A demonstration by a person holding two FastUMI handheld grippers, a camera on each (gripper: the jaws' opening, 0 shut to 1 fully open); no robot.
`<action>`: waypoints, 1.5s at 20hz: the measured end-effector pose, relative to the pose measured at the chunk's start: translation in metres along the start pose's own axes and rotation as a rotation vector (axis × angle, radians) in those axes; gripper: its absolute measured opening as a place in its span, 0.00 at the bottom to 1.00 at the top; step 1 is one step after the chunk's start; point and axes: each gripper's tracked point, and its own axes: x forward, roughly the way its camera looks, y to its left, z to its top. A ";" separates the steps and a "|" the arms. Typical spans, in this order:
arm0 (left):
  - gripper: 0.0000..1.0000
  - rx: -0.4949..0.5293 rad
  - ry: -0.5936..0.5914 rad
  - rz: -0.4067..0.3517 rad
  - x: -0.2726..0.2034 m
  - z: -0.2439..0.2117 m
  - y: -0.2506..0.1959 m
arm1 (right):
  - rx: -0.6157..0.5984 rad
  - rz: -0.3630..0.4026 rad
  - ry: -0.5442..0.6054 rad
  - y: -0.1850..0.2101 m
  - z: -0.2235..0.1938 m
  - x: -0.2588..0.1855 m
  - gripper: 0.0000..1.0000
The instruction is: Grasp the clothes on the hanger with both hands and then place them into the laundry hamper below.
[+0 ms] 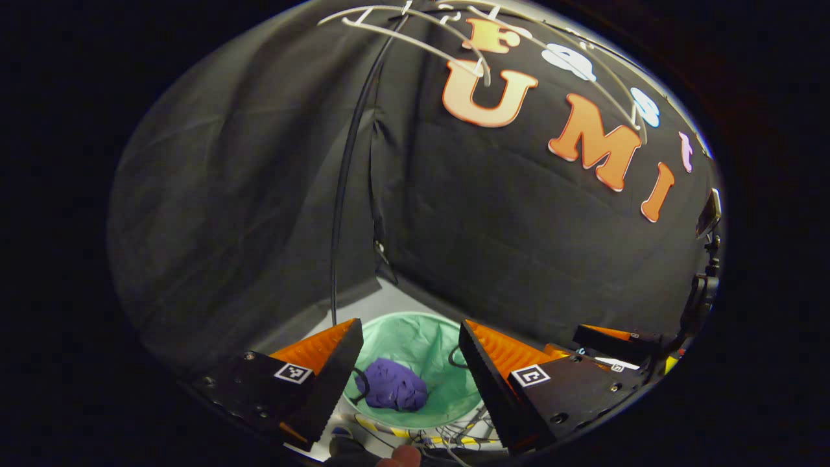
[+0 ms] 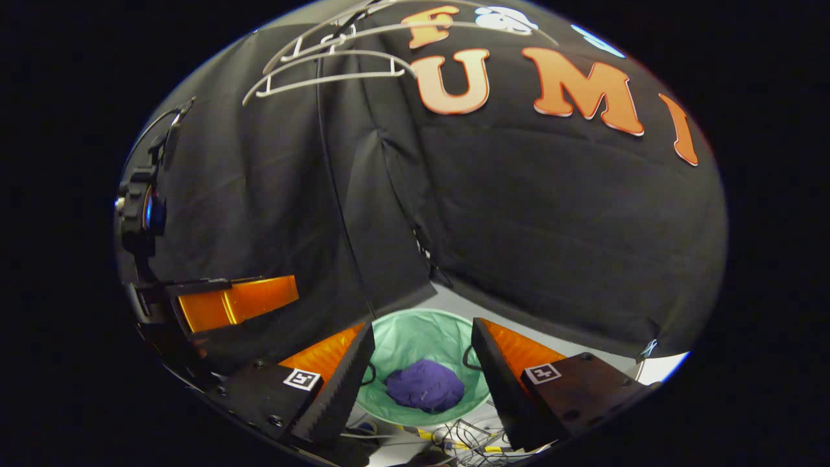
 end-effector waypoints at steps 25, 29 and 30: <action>0.95 0.019 -0.584 -0.097 -0.155 0.242 -0.070 | -0.051 -0.120 -0.610 -0.049 0.226 -0.218 0.89; 0.91 0.049 -0.618 -0.092 -0.158 0.251 -0.078 | -0.043 -0.114 -0.639 -0.054 0.234 -0.227 0.89; 0.91 0.056 -0.626 -0.090 -0.160 0.251 -0.080 | -0.033 -0.104 -0.643 -0.054 0.236 -0.227 0.89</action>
